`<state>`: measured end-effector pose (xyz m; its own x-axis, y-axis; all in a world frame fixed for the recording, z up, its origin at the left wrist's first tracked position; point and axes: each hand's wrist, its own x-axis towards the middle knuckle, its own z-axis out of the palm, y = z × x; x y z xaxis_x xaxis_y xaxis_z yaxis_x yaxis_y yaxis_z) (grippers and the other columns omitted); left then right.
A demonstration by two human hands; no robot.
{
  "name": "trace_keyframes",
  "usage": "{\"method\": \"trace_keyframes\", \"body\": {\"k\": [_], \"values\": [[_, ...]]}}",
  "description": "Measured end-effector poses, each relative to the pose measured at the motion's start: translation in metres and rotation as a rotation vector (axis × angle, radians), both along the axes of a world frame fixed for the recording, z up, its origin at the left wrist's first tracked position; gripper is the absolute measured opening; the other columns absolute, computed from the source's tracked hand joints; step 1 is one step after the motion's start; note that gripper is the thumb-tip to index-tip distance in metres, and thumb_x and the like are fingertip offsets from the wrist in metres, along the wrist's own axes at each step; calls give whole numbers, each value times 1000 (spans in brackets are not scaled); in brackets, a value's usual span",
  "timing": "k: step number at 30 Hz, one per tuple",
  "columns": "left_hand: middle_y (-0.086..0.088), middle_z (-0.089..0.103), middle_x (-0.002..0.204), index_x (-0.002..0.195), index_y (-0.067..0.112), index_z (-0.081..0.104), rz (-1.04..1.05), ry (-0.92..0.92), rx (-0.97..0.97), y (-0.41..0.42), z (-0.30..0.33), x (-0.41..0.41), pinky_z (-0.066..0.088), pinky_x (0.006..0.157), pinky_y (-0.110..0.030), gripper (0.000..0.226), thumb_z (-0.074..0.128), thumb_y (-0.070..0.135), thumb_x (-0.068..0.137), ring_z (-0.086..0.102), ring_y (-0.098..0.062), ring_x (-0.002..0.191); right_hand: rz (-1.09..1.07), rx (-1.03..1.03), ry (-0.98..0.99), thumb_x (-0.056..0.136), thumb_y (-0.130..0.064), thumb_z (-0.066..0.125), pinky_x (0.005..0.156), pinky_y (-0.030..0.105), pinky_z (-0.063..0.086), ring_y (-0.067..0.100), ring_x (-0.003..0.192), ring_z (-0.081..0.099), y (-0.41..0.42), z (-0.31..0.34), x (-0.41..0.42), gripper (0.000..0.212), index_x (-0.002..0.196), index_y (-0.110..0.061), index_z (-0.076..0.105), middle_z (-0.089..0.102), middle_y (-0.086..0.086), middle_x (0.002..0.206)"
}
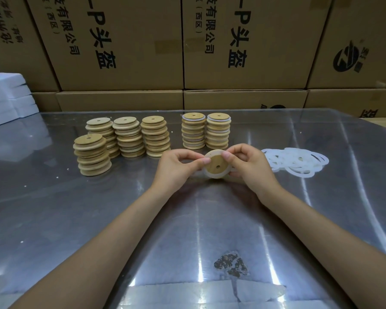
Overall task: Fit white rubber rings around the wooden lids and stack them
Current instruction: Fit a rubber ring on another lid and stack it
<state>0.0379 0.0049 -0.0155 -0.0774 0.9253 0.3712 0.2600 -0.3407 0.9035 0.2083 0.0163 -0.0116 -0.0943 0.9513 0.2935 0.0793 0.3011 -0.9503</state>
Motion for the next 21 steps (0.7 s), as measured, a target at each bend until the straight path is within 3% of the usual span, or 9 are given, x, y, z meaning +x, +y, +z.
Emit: {"method": "trace_keyframes", "body": {"k": [2, 9, 16, 21], "values": [[15, 65, 54, 69, 25, 73, -14, -40, -26, 0, 0, 0, 43, 51, -9, 10, 80, 21, 74, 55, 6, 50, 1, -21, 17, 91, -14, 61, 80, 45, 54, 20, 82, 63, -1, 0, 0, 7, 86, -9, 60, 68, 12, 86], [7, 69, 59, 69, 22, 72, -39, -79, -90, -2, 1, -2, 51, 59, -18, 9, 77, 19, 76, 62, -3, 58, 5, -57, 47, 92, -15, 60, 69, 27, 55, 11, 73, 63, 0, 1, 1, 14, 77, -15, 58, 67, 4, 77], [10, 69, 60, 75, 20, 73, -45, -56, -104, -1, 3, -3, 50, 59, -15, 6, 77, 16, 77, 60, 1, 57, 55, -174, 109, 91, -13, 60, 82, 39, 56, 20, 86, 65, 0, 6, 3, 10, 82, -11, 59, 68, 14, 93], [7, 71, 77, 82, 18, 71, -24, 51, -55, -1, 2, -5, 52, 68, -19, 10, 77, 14, 76, 63, 0, 67, 81, -199, 82, 90, -13, 62, 82, 32, 57, 19, 87, 67, 0, 7, 8, 6, 86, -10, 58, 68, 11, 92]]}}
